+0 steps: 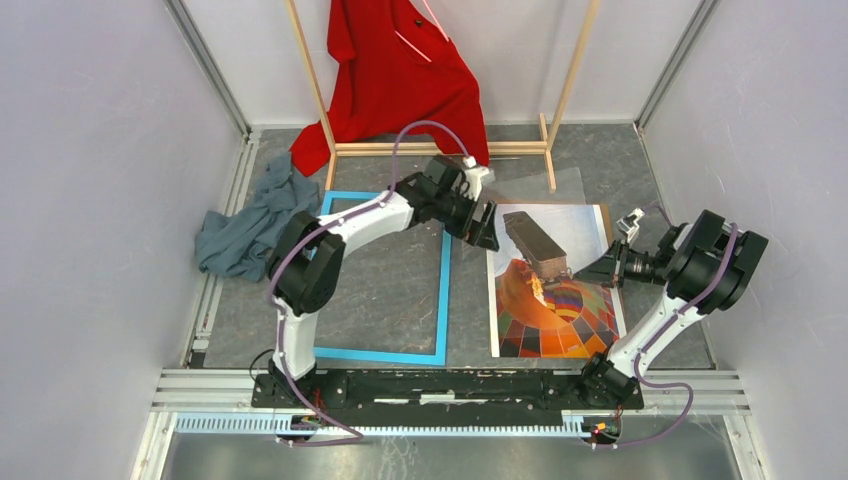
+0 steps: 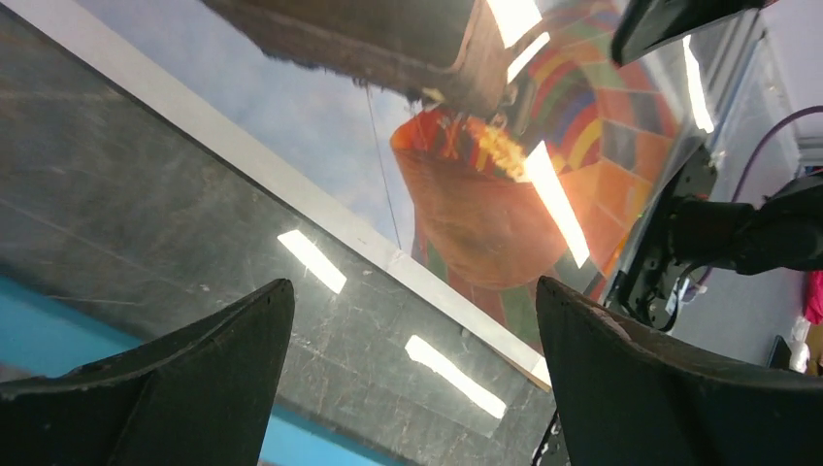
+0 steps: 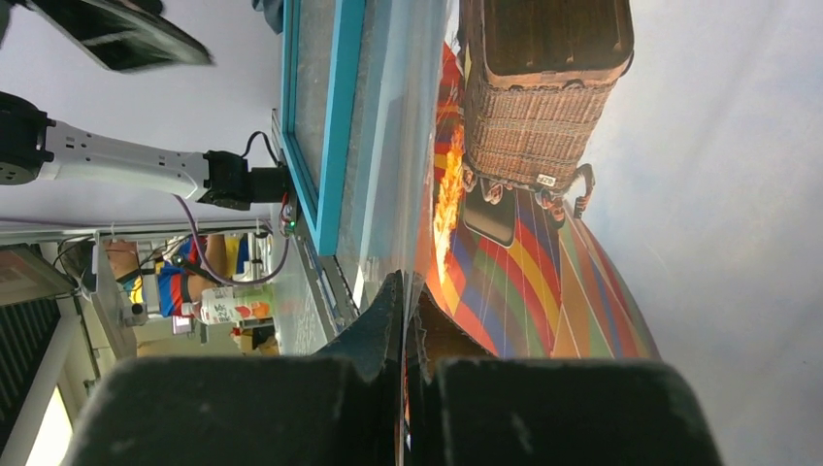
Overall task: Take the photo out of the frame
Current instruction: Pick up the photo frame item from the photo frame.
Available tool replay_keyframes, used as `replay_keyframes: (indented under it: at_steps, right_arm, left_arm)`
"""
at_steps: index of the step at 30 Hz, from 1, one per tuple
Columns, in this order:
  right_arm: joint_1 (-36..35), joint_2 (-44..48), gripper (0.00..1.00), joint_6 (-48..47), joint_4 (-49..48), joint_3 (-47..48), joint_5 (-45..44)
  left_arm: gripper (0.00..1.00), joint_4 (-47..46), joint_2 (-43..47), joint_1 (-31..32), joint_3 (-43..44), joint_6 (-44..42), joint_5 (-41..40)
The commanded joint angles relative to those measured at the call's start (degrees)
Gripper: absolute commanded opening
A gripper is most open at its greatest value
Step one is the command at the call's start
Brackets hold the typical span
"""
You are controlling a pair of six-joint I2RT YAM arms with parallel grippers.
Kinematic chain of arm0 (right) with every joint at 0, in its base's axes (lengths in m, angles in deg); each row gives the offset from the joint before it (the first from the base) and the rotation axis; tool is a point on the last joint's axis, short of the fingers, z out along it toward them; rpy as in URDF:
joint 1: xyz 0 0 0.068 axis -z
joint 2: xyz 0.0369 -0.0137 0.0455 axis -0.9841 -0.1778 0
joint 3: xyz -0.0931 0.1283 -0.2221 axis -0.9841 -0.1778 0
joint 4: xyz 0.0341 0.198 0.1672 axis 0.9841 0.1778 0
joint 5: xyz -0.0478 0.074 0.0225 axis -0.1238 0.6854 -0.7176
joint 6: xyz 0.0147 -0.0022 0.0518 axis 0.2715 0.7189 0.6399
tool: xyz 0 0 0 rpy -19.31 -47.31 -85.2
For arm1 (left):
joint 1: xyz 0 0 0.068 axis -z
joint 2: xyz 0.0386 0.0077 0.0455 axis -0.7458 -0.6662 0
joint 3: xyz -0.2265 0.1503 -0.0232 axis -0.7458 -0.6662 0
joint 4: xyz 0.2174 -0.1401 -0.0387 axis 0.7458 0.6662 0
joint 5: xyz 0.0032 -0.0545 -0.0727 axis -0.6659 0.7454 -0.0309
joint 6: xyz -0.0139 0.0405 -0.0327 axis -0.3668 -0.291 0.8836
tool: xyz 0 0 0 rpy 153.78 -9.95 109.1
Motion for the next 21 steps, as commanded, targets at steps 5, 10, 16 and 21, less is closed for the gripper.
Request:
replay_keyframes:
  at_steps: [5, 10, 16, 21]
  right_arm:
    - [-0.16, 6.25, 0.00, 3.90, 0.63, 1.58, 5.02]
    - [-0.25, 9.52, 0.00, 7.20, 0.70, 3.94, 7.42]
    - [-2.61, 12.77, 0.00, 9.99, 0.63, 5.28, 8.36]
    - [-6.17, 15.70, 0.00, 12.05, 0.54, 5.61, 9.36]
  left_arm:
    - [1.00, 6.89, 8.39, -8.35, 3.89, -10.16, 6.26]
    - [1.00, 10.38, 12.59, -13.68, 0.70, -15.23, 6.58]
    - [1.00, 12.26, 18.60, -19.65, -4.98, -18.46, 7.30]
    - [1.00, 10.21, 21.71, -22.69, -10.28, -18.66, 6.63]
